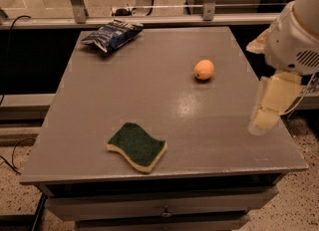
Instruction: Move sponge near blue chip bag
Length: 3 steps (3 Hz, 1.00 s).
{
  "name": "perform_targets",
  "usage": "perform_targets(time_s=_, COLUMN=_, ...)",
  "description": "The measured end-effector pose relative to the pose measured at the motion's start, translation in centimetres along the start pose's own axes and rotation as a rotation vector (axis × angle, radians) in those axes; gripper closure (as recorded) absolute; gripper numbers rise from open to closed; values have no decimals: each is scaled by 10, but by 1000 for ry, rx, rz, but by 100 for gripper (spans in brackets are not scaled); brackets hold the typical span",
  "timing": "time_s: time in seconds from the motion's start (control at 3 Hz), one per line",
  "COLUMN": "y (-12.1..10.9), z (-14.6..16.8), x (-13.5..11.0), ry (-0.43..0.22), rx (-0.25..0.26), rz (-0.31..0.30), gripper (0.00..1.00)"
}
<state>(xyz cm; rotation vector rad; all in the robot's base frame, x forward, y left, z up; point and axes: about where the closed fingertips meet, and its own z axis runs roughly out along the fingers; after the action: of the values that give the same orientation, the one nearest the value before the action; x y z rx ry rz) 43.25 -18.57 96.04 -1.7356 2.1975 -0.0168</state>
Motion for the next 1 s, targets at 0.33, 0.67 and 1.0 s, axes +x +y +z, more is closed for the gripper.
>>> perform_targets(time_s=0.33, y=24, z=35, x=-46, ry=-82, rx=-58, rz=-7, gripper=0)
perform_targets(time_s=0.67, y=51, z=64, x=-96, ry=-144, rx=-131, rz=-12, gripper=0)
perform_targets(time_s=1.0, y=75, z=91, x=-127, ry=-193, rx=-197, rz=-1, gripper=0)
